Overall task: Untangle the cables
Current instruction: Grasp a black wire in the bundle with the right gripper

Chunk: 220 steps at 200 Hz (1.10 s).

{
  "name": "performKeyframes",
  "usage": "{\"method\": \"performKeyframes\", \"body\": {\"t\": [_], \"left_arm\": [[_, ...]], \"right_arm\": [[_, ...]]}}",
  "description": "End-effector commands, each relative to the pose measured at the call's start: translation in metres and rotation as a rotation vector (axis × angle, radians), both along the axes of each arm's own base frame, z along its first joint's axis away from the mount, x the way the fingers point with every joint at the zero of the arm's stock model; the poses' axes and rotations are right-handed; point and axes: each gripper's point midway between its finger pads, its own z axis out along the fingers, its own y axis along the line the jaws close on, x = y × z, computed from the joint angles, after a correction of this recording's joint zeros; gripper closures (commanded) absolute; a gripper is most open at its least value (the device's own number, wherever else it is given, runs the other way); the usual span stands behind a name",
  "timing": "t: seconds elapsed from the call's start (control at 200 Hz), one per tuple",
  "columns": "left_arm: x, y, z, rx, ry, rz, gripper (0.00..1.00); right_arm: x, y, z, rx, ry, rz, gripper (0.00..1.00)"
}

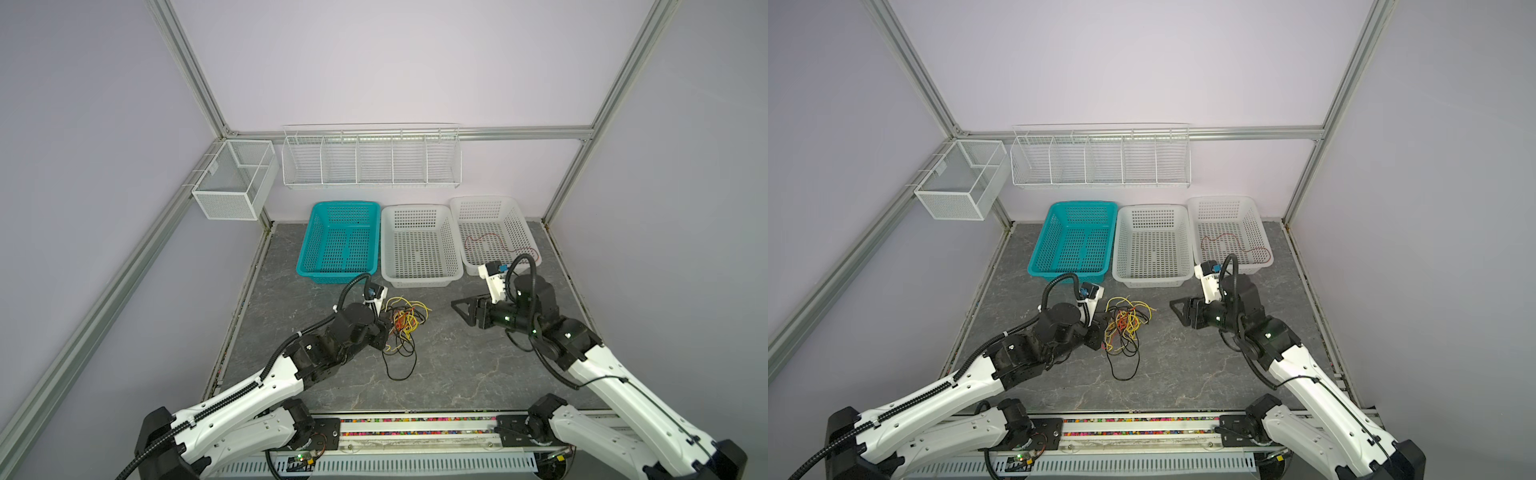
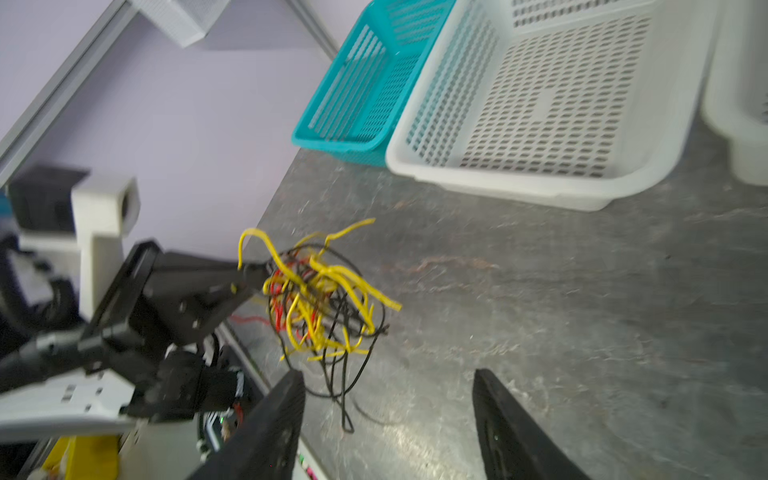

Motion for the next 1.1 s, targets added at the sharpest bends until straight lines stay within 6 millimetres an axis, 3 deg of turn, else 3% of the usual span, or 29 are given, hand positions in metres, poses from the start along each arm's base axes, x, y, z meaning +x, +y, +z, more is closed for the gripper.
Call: {"method": "performKeyframes", "body": {"t": [0.0,0.205,0.44,0.59,0.76,1.095], "left_arm": [[-0.009,-0.010,0.000,-0.130,0.148,0.026,1.00],[-0.005,-0.025,-0.011,-0.357,0.280,0.120,1.00],[0.002,-0.036,-0.017,-0.415,0.329,0.163,1.00],[0.000,-0.039,-0.019,-0.416,0.332,0.164,1.00],[-0.006,-0.040,-0.029,-0.397,0.346,0.164,1.00],[-0.013,-0.036,-0.038,-0.370,0.371,0.166,1.00]], "right_arm": [[-0.024,0.017,0.012,0.138,-0.029,0.088,0.33],[-0.052,0.028,0.000,0.137,-0.049,0.133,0.34],[-0.070,0.057,-0.041,-0.009,-0.054,0.227,0.39],[-0.061,0.056,-0.064,-0.185,-0.114,0.178,0.44],[-0.048,0.057,-0.072,-0.285,-0.168,0.142,0.47],[-0.042,0.074,-0.087,-0.348,-0.213,0.169,0.49]]}}
